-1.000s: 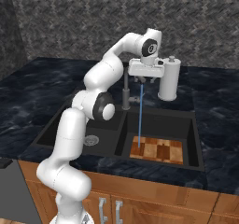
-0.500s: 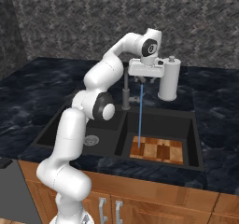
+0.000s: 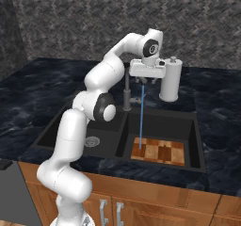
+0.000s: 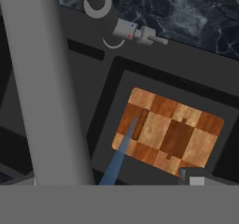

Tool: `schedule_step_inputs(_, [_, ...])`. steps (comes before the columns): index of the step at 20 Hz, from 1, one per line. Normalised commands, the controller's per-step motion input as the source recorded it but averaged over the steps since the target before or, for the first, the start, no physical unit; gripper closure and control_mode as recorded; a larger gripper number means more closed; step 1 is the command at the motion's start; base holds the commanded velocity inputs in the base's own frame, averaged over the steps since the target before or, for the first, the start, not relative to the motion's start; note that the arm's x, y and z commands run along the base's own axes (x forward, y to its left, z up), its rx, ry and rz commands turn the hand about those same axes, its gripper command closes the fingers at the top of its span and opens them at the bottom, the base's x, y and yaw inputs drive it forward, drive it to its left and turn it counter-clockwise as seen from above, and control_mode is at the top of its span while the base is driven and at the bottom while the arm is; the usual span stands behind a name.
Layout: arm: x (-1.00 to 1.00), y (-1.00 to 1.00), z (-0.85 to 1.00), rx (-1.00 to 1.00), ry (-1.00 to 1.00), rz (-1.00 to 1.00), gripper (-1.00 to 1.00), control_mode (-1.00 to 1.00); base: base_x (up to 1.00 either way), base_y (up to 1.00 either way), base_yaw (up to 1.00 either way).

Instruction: Turn on the sink faucet with hot water and rinse the cutting board for ten seconds, then turn off the faucet. Push the cutting board to reach the water if necessary.

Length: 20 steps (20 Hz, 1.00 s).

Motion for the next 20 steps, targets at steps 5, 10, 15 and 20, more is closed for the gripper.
schedule_step_inputs(5, [0.0, 0.0, 0.0, 0.0, 0.0, 0.0, -1.0, -1.0, 0.0, 0.0, 0.0])
schedule_step_inputs(10, [0.0, 0.0, 0.0, 0.0, 0.0, 0.0, -1.0, -1.0, 0.0, 0.0, 0.0])
schedule_step_inputs(15, [0.0, 0.0, 0.0, 0.0, 0.0, 0.0, -1.0, -1.0, 0.0, 0.0, 0.0])
schedule_step_inputs(20, [0.0, 0.0, 0.0, 0.0, 0.0, 0.0, -1.0, -1.0, 0.0, 0.0, 0.0])
